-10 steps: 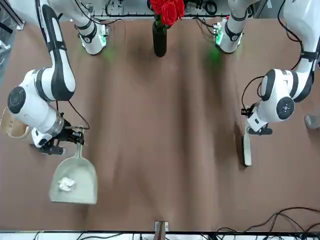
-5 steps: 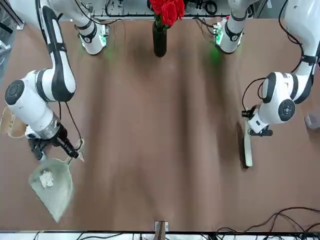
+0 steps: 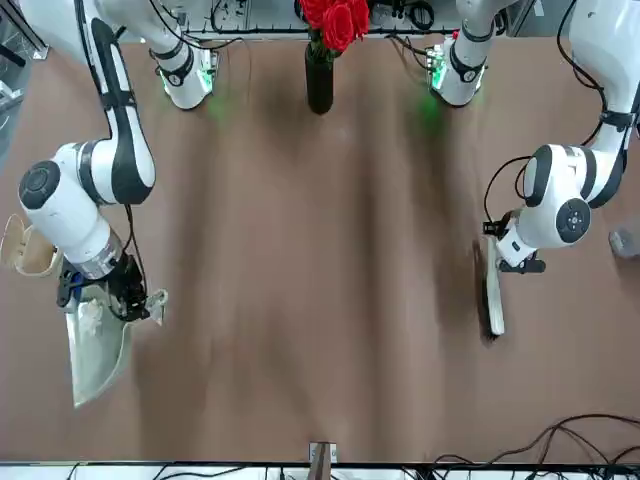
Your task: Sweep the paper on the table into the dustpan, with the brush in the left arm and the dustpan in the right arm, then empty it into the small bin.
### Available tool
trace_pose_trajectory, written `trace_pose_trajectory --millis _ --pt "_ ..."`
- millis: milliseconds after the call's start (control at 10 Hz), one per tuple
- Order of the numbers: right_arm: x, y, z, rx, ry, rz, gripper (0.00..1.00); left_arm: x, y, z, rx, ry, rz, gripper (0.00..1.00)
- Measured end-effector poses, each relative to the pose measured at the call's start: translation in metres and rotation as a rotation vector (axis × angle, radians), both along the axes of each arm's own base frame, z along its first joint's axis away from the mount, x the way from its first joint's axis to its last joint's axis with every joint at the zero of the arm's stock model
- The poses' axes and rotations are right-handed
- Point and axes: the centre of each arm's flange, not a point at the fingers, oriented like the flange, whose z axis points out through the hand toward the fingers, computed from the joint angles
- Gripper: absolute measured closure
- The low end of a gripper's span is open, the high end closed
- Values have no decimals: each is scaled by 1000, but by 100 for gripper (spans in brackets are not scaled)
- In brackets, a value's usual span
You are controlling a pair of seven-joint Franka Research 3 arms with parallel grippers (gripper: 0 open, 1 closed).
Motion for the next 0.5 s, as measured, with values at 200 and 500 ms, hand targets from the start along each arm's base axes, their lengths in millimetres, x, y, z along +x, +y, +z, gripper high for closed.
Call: trace_pose_trajectory --millis 200,500 --pt "2 -15 7 11 -14 -61 67 9 2 11 4 -28 12 41" --pt "-3 -49 36 24 -25 -111 67 38 5 77 30 -131 22 0"
